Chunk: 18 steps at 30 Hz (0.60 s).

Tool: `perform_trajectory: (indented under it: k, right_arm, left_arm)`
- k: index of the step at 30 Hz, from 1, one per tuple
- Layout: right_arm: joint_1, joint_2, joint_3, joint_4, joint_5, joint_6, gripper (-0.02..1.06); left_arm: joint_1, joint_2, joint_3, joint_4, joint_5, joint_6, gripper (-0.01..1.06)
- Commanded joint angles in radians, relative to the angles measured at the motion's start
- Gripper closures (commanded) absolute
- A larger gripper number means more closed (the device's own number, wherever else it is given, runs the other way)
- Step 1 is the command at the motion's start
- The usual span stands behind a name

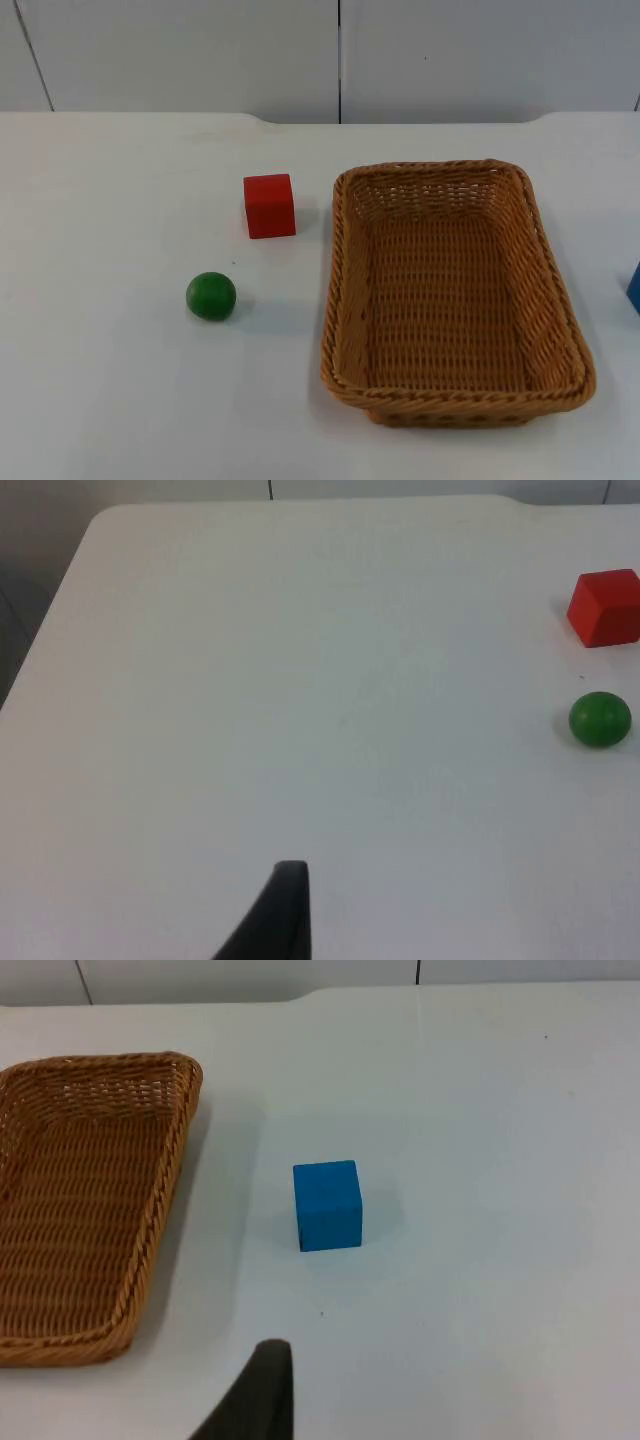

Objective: Place all geometric objects except the red cube into the basket.

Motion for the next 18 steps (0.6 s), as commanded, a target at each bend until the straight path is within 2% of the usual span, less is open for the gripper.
perform_trajectory:
  k: [1, 3, 7, 8, 12, 18]
  right_arm:
    - [-0.005, -0.004, -0.012, 0.004, -0.024, 0.0, 0.01]
    - [-0.005, -0.003, -0.026, 0.018, -0.037, 0.0, 0.01]
    - [-0.005, 0.131, -0.11, 0.018, -0.14, -0.021, 0.01]
    - [-0.005, 0.131, -0.11, 0.018, -0.14, -0.021, 0.01]
    - [-0.005, 0.303, -0.186, 0.016, -0.223, -0.023, 0.01]
    - [-0.005, 0.542, -0.233, 0.011, -0.292, -0.042, 0.01]
  left_arm:
    - [0.004, -0.005, -0.002, -0.006, -0.018, 0.005, 0.0]
    - [0.004, -0.005, -0.01, -0.006, -0.032, 0.005, 0.0]
    - [0.004, 0.088, -0.054, -0.022, -0.117, -0.007, 0.0]
    - [0.004, 0.088, -0.054, -0.022, -0.117, -0.007, 0.0]
    - [0.004, 0.295, -0.104, -0.04, -0.165, -0.007, 0.0]
    - [0.004, 0.564, -0.196, -0.031, -0.187, -0.007, 0.0]
